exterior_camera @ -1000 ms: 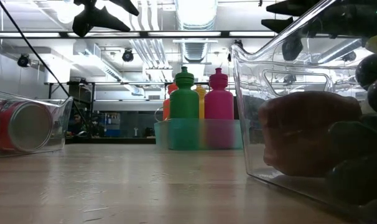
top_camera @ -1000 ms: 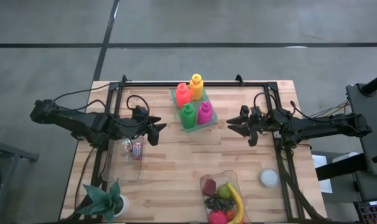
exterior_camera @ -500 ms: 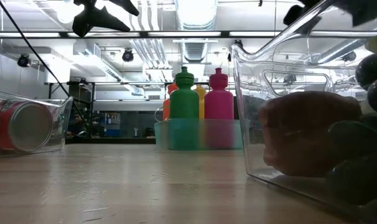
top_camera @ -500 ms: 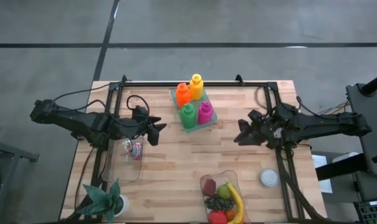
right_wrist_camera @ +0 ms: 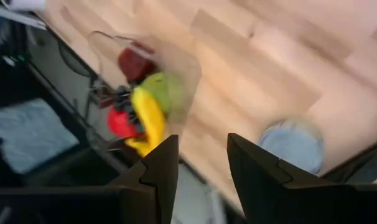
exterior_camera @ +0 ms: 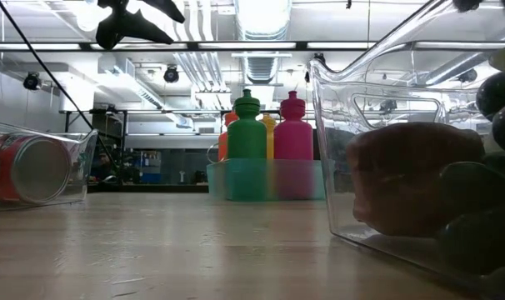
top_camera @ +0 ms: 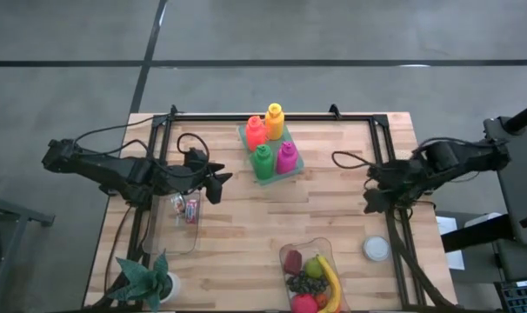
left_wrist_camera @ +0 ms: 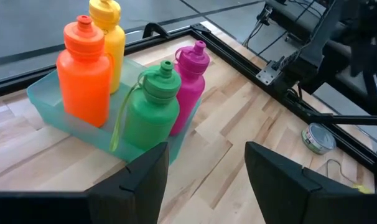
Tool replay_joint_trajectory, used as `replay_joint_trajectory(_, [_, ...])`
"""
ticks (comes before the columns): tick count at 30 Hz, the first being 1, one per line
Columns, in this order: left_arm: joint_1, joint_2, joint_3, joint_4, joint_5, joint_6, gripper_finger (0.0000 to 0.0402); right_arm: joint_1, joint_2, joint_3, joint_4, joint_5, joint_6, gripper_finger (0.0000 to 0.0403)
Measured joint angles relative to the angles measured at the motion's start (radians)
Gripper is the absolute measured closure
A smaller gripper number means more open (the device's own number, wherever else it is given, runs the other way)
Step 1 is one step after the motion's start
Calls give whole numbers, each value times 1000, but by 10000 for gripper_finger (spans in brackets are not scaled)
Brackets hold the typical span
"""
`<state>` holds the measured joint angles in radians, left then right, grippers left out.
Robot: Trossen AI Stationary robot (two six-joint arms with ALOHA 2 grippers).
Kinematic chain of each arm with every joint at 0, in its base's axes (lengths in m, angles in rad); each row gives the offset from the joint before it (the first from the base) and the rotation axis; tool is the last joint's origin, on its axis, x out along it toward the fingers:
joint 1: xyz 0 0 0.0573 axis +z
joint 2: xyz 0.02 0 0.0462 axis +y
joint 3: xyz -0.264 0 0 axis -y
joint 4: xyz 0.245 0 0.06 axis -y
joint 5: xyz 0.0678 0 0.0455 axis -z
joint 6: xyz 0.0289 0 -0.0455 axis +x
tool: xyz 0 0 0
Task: Pick & Place Food Item
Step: Put the green and white tuna can into the top transparent bin
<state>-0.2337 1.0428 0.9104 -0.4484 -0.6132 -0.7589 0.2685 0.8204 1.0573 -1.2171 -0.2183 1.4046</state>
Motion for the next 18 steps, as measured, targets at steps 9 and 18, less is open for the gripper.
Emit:
replay_joint_trajectory(9, [0, 0, 0, 0, 0, 1, 185, 216, 13, -61, -10, 32, 377, 269])
replay_joint_trajectory(18, [0, 0, 0, 0, 0, 1, 185, 423, 93, -219, 19, 11, 631, 269])
